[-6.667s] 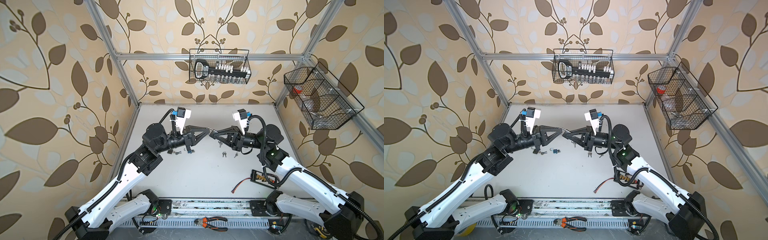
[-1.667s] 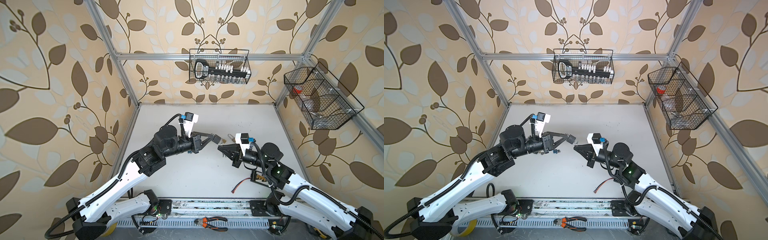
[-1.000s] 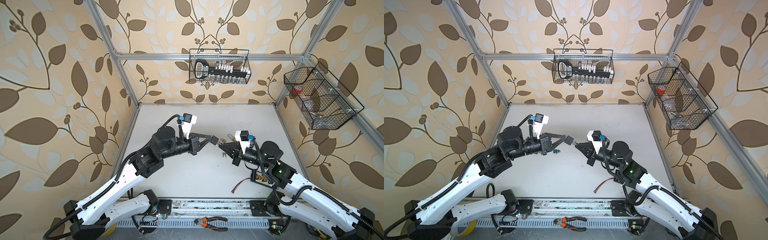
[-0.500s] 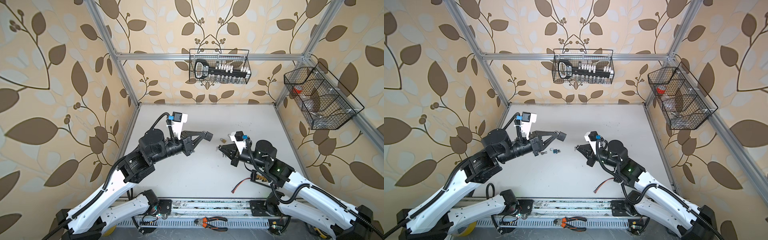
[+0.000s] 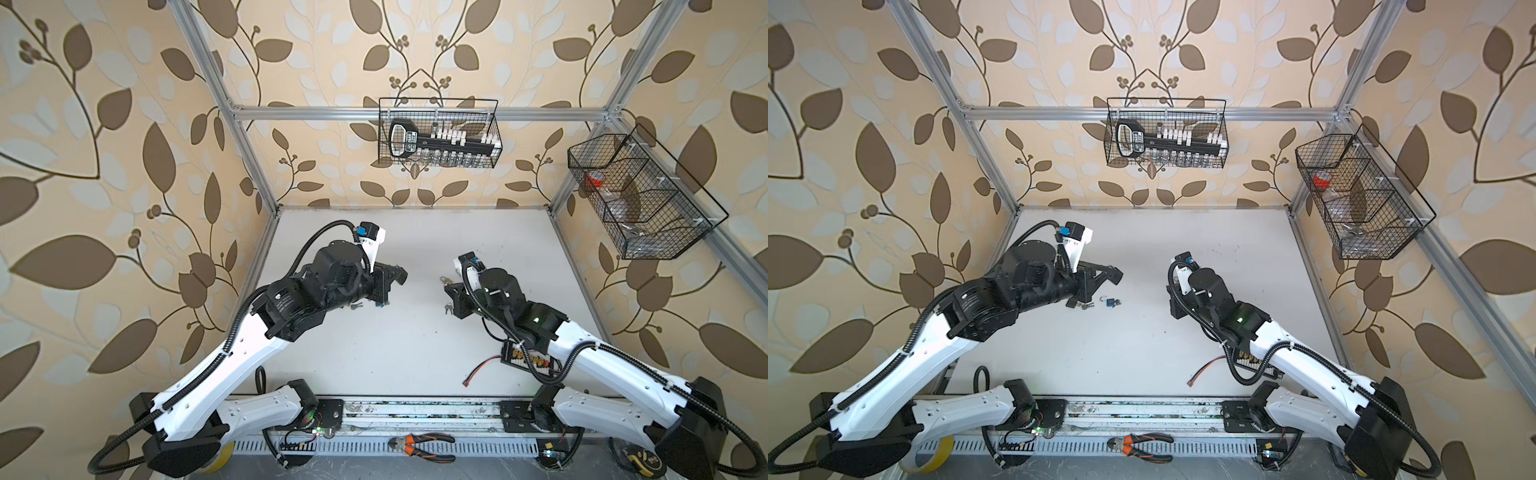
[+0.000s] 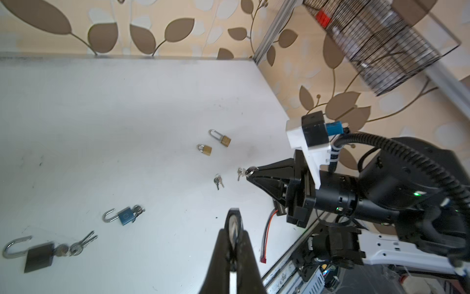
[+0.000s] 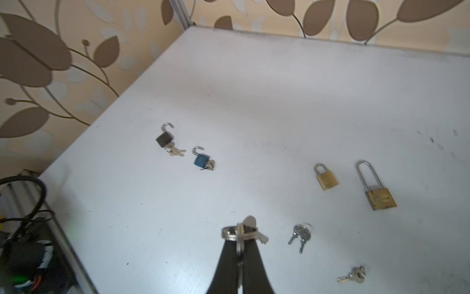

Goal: Lock with the key

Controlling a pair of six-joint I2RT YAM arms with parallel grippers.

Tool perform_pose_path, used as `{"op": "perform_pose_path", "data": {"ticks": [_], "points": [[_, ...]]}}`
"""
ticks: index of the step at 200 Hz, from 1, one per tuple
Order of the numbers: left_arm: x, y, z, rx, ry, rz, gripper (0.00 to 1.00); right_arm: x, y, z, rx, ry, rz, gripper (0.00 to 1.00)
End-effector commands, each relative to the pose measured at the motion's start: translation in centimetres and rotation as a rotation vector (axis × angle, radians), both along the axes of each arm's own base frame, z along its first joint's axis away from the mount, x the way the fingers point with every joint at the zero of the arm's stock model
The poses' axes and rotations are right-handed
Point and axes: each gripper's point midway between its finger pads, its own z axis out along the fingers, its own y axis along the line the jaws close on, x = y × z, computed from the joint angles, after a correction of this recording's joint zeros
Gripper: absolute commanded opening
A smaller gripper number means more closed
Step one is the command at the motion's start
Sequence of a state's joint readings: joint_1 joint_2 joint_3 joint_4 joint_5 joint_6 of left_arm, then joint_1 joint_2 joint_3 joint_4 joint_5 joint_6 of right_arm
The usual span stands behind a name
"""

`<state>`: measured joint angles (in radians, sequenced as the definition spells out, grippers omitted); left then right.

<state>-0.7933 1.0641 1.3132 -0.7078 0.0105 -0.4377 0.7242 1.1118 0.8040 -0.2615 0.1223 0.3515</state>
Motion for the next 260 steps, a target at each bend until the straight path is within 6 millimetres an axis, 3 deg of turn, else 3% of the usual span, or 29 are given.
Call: {"op": "perform_pose_path", "data": {"ticks": [1, 27, 51, 124, 170, 235, 260], "points": [[0.7, 0.0, -2.3, 0.057, 0.042, 0.038, 0.00, 0.3, -1.1, -2.0, -0.068, 0.099, -0.094, 0.00], [1.3, -0.3, -4.6, 0.089, 0.092, 0.063, 0.00, 0.6, -1.6, -3.8, -0.081, 0.135, -0.132, 0.00], [2.0, 0.5, -6.0, 0.100, 0.108, 0.125, 0.00, 0.8, -2.0, -5.6, -0.084, 0.201, -0.122, 0.00], [2.6, 7.1, -9.3, -0.024, 0.241, 0.303, 0.00, 0.8, 0.5, -6.6, -0.072, 0.257, -0.024, 0.00], [2.4, 9.4, -9.6, -0.103, 0.258, 0.371, 0.00, 0.6, 2.7, -9.4, -0.118, 0.347, 0.020, 0.00], [1.8, 9.6, -9.1, -0.111, 0.247, 0.364, 0.00, -0.3, 5.9, -12.9, -0.135, 0.458, 0.109, 0.00], [1.7, 9.2, -9.3, -0.115, 0.257, 0.342, 0.00, -0.2, 5.8, -13.9, -0.137, 0.471, 0.097, 0.00]]}}
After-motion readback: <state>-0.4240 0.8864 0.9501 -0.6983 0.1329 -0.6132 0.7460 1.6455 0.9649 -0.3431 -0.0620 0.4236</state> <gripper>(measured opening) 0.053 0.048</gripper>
